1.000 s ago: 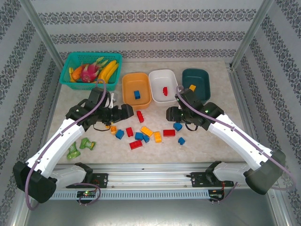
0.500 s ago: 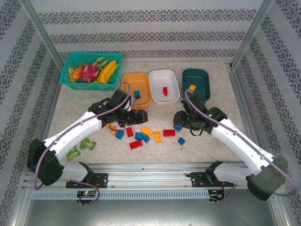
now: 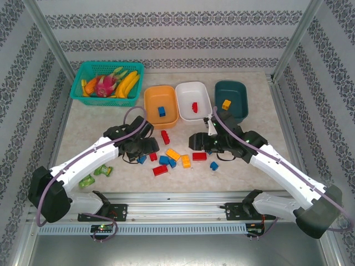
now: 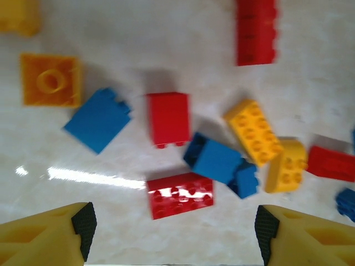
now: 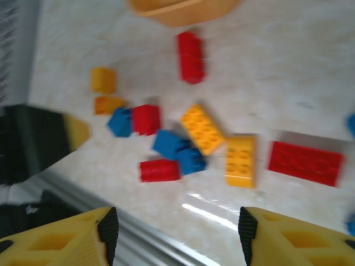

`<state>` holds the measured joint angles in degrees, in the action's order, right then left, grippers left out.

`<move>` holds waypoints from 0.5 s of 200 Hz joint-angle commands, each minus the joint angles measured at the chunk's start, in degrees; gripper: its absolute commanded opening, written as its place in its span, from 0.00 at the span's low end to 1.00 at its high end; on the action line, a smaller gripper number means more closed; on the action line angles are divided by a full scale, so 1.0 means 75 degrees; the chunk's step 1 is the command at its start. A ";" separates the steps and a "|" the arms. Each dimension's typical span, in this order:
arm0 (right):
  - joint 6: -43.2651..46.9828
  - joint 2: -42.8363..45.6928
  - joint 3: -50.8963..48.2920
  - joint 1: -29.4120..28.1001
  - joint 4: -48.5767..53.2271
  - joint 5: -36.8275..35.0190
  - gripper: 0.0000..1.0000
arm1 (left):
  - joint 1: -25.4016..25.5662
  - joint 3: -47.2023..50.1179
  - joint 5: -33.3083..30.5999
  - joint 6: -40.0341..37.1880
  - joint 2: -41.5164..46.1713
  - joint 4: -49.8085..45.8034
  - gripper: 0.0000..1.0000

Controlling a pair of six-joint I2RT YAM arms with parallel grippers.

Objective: Sort the legos into containers by color

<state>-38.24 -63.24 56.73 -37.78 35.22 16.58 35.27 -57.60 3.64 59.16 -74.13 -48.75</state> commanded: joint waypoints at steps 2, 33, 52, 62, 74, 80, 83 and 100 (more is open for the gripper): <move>0.0492 -0.0228 0.0018 -0.0126 -0.0630 0.0835 0.62 | -0.0368 0.0454 -0.0371 0.1733 0.0184 -0.0361 0.77; 0.0448 -0.0423 -0.0005 -0.0274 -0.0709 0.0953 0.62 | -0.0585 0.1309 -0.0322 0.3217 0.0410 0.0846 0.76; 0.0449 -0.0419 -0.0113 -0.0319 -0.0886 0.1126 0.63 | -0.0650 0.1519 -0.0263 0.3898 0.0185 0.1245 0.76; 0.0447 -0.0414 -0.0200 -0.0340 -0.1038 0.1294 0.63 | -0.0692 0.1549 -0.0152 0.4071 -0.0050 0.1481 0.76; 0.0459 -0.0392 -0.0262 -0.0359 -0.1179 0.1395 0.64 | -0.0705 0.1449 -0.0110 0.4124 -0.0336 0.1647 0.77; 0.0458 -0.0393 -0.0280 -0.0364 -0.1192 0.1407 0.64 | -0.0706 0.1343 -0.0146 0.4124 -0.0481 0.1629 0.77; 0.0461 -0.0392 -0.0286 -0.0371 -0.1192 0.1410 0.64 | -0.0716 0.1281 -0.0164 0.4124 -0.0544 0.1613 0.78; 0.0465 -0.0392 -0.0286 -0.0374 -0.1193 0.1431 0.65 | -0.0717 0.1067 -0.0348 0.4202 -0.0778 0.1546 0.81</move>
<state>-35.70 -66.37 55.46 -39.66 28.32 25.10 30.61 -47.00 2.70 86.24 -77.78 -39.35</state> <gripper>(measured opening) 0.642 0.790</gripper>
